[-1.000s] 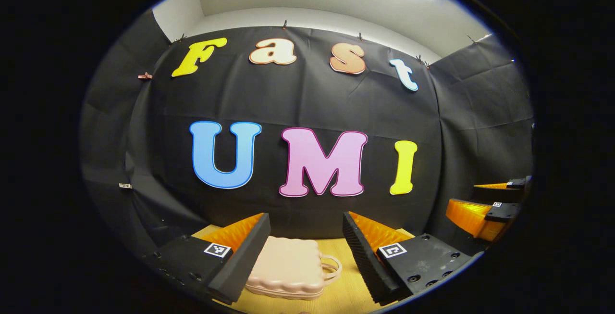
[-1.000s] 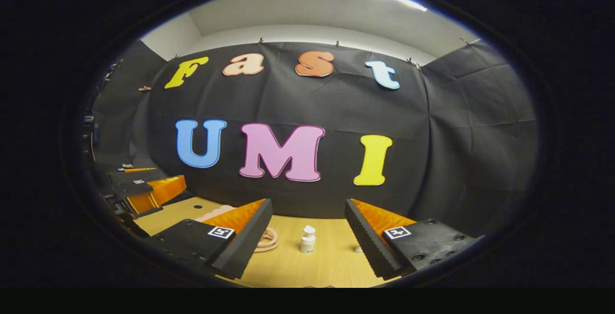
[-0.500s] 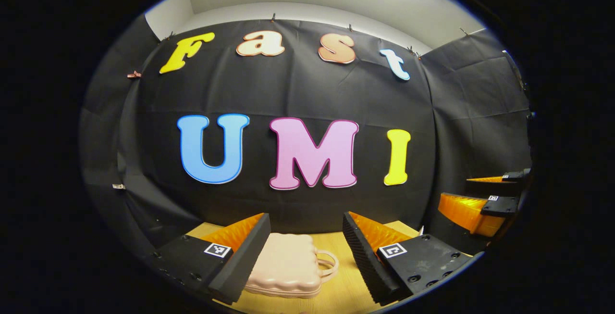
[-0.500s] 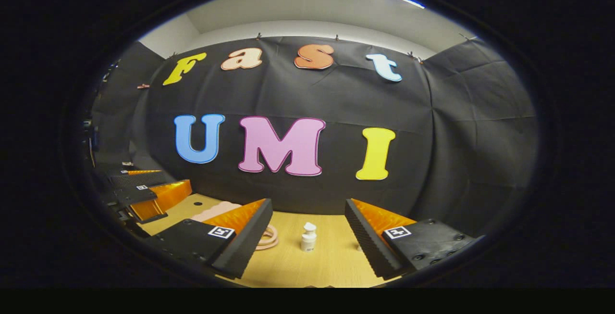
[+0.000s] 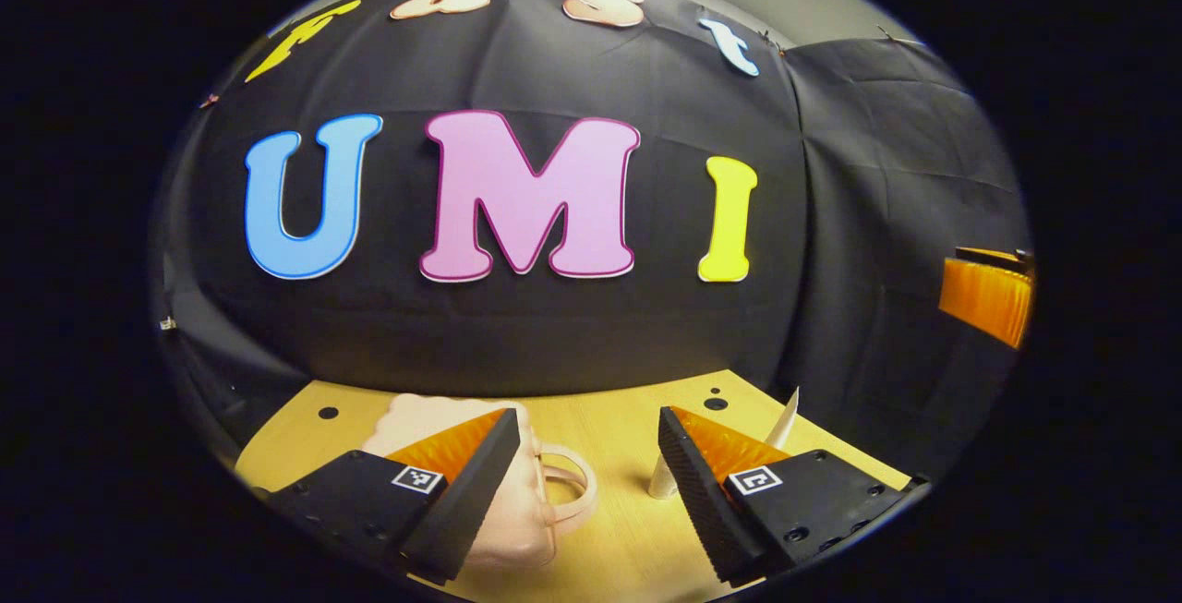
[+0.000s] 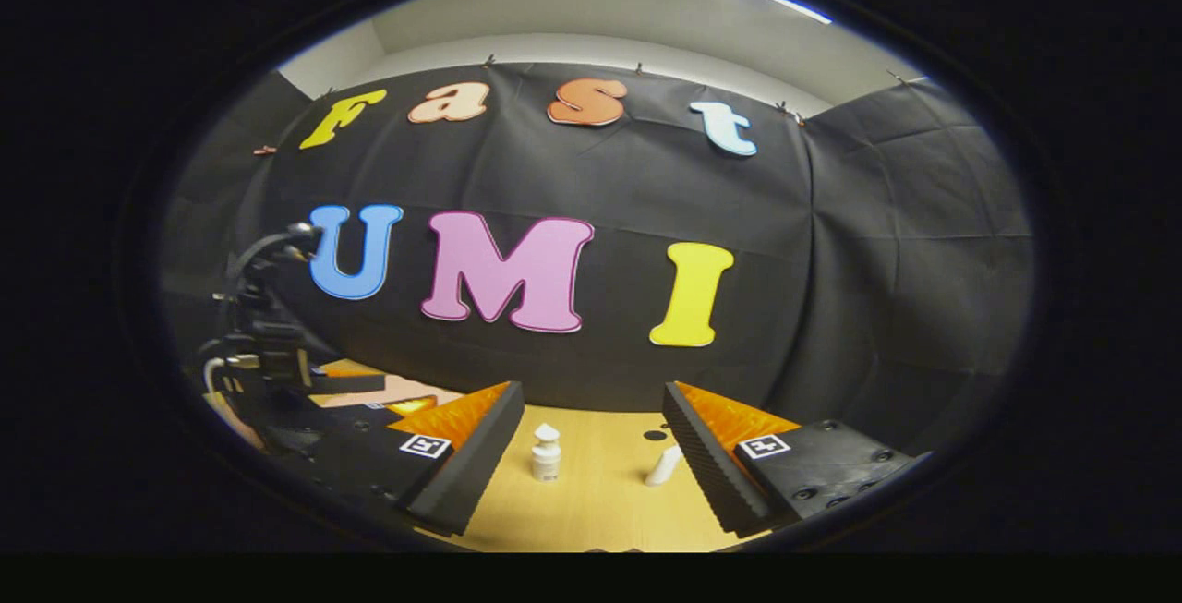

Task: First open the suitcase, pack the skin care products into it, and then close the suitcase.

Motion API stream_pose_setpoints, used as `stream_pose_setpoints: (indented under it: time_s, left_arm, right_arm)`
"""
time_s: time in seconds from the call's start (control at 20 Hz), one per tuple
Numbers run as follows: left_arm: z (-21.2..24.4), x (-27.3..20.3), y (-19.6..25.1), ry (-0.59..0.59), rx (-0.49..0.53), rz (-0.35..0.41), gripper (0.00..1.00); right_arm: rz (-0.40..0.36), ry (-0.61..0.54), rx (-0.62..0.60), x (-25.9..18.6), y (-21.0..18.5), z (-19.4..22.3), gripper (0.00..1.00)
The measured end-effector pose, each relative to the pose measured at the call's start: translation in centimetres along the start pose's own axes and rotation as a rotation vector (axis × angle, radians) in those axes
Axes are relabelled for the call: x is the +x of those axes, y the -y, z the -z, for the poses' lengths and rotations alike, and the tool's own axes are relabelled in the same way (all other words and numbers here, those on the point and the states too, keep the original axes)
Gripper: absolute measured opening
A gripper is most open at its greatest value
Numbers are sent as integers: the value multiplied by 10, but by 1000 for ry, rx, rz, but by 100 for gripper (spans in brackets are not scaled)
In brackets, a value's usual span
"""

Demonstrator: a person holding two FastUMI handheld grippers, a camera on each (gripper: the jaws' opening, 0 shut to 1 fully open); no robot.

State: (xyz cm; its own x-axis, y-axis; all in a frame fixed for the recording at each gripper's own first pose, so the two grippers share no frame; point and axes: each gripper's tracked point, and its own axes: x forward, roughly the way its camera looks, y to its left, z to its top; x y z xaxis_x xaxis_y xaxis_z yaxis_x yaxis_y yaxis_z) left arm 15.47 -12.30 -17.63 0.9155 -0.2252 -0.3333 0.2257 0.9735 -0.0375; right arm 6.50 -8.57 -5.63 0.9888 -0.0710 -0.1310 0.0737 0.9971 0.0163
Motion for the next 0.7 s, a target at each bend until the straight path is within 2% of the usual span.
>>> stream_pose_setpoints:
  time_s: [0.15, 0.4, 0.65, 0.7]
  left_arm:
    - [38, 47, 14, -106, -33, 38, 96]
    - [102, 100, 14, -273, -104, 21, 97]
    - [142, 126, 2, -385, -86, -56, 97]
    - [149, 131, 5, -407, -95, -53, 95]
  right_arm:
    - [6, -23, -18, 17, 15, 15, 97]
    - [6, -114, -12, 41, 45, 46, 97]
    - [41, -176, -23, 67, 75, 76, 97]
    - [47, -182, -19, 71, 82, 79, 97]
